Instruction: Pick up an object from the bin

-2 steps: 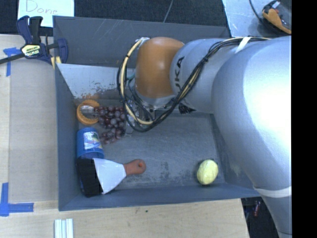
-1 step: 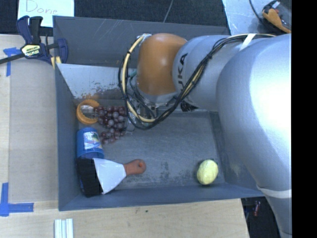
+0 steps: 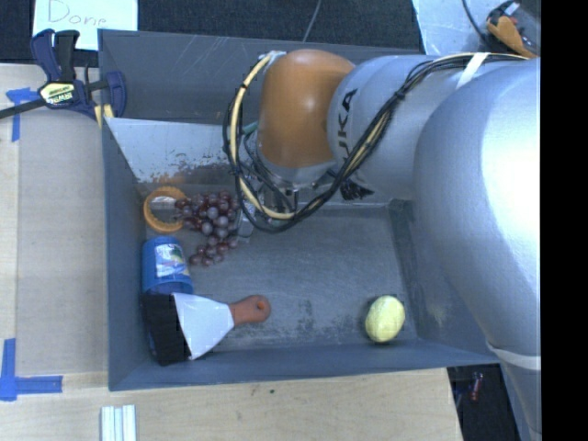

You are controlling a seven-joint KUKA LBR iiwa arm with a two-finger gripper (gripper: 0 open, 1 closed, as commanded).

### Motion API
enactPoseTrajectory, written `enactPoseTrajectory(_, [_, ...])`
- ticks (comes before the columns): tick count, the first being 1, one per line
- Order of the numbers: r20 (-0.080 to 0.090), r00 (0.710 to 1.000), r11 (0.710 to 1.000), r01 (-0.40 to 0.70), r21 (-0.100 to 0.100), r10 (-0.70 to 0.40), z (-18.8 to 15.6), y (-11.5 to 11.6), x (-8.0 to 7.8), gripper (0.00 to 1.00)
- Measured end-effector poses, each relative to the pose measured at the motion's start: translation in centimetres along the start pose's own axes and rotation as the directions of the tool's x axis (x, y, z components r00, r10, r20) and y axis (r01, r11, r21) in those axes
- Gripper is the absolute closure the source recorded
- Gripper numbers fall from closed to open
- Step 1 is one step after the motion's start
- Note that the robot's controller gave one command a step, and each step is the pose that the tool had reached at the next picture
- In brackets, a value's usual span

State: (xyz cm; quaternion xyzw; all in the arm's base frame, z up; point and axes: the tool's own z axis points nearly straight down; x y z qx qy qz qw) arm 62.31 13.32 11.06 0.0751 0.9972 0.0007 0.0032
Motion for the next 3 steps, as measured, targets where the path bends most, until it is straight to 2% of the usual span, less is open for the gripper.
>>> enactPoseTrajectory(3, [0.002,1.000,1.000,0.000,-0.001,0.000,-7.0,0.0,-0.1,1.00])
